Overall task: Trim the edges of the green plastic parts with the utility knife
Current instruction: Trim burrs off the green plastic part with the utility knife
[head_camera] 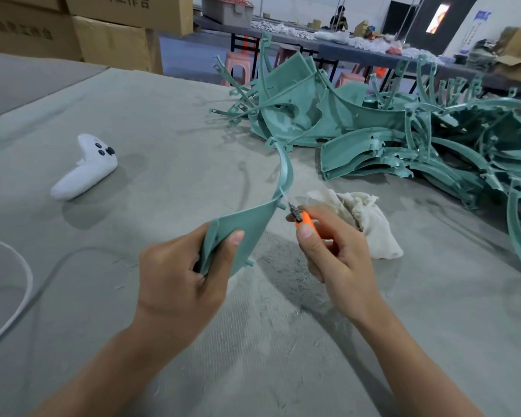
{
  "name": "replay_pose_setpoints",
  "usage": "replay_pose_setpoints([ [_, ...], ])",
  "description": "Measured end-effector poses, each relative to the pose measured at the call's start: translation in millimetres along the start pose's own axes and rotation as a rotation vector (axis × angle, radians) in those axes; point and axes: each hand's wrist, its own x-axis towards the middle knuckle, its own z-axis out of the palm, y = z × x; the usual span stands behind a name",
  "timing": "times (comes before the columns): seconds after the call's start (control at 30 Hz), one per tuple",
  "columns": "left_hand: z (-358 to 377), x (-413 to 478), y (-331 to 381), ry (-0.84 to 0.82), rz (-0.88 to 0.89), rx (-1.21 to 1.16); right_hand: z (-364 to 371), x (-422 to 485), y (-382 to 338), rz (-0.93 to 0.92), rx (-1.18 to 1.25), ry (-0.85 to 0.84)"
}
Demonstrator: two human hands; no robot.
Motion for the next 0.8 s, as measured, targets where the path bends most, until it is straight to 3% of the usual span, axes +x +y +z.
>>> replay_pose_setpoints([
  [0.23,-1,3,1,-0.048,-0.038,-0.03,1,1,2,0.035,-0.056,0.034],
  [0.47,-2,-2,3,-0.045,-0.039,-0.025,-16,7,8,0.108,-0.169,0.17],
  [0.67,-2,-1,2,-0.029,-0.013,-0.01,-7,1,-1,-0.038,-0.098,0.014],
  [0.8,-2,-4,0,-0.013,0.048,-0.005,-11,4,2,0.064,-0.1,0.071],
])
